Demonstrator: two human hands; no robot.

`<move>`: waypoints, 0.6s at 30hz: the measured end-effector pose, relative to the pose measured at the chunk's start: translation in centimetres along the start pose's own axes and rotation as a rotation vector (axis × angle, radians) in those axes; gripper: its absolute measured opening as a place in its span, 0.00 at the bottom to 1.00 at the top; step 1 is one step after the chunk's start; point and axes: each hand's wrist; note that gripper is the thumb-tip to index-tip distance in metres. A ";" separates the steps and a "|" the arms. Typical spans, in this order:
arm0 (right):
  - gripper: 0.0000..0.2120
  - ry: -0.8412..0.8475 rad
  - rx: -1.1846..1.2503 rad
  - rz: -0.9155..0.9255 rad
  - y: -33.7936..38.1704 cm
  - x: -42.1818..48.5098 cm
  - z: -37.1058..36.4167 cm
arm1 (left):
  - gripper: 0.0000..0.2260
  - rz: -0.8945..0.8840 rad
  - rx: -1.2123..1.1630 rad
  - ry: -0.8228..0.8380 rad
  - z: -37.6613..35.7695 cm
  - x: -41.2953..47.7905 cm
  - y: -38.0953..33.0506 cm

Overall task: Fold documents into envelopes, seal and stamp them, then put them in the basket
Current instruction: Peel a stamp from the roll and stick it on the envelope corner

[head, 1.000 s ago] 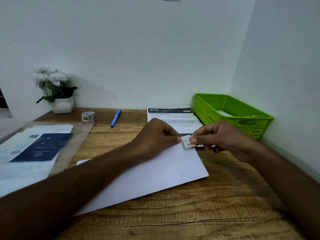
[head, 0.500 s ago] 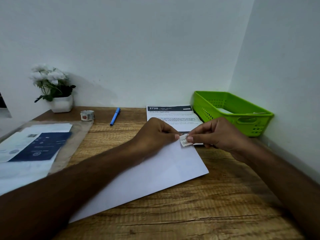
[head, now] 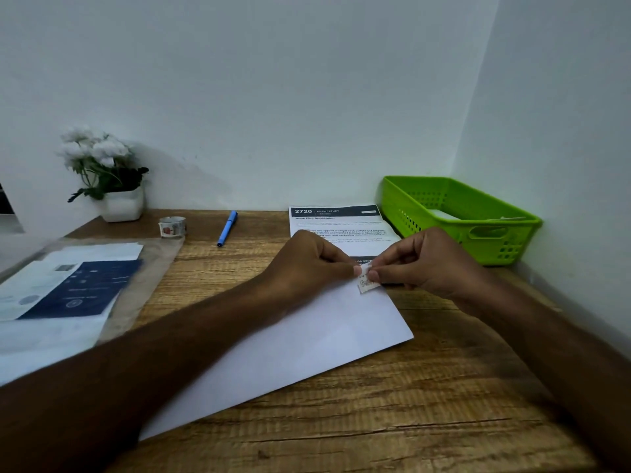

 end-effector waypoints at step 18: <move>0.07 -0.075 0.008 -0.024 0.3 0.0 -0.6 | 0.03 -0.056 0.092 -0.062 -0.1 0.3 0.2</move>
Point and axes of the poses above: each hand's wrist, its own x-axis towards the middle knuckle, its own z-axis out of the back of the hand, y = z × x, and after that the axes turned 1 degree about x, right-handed
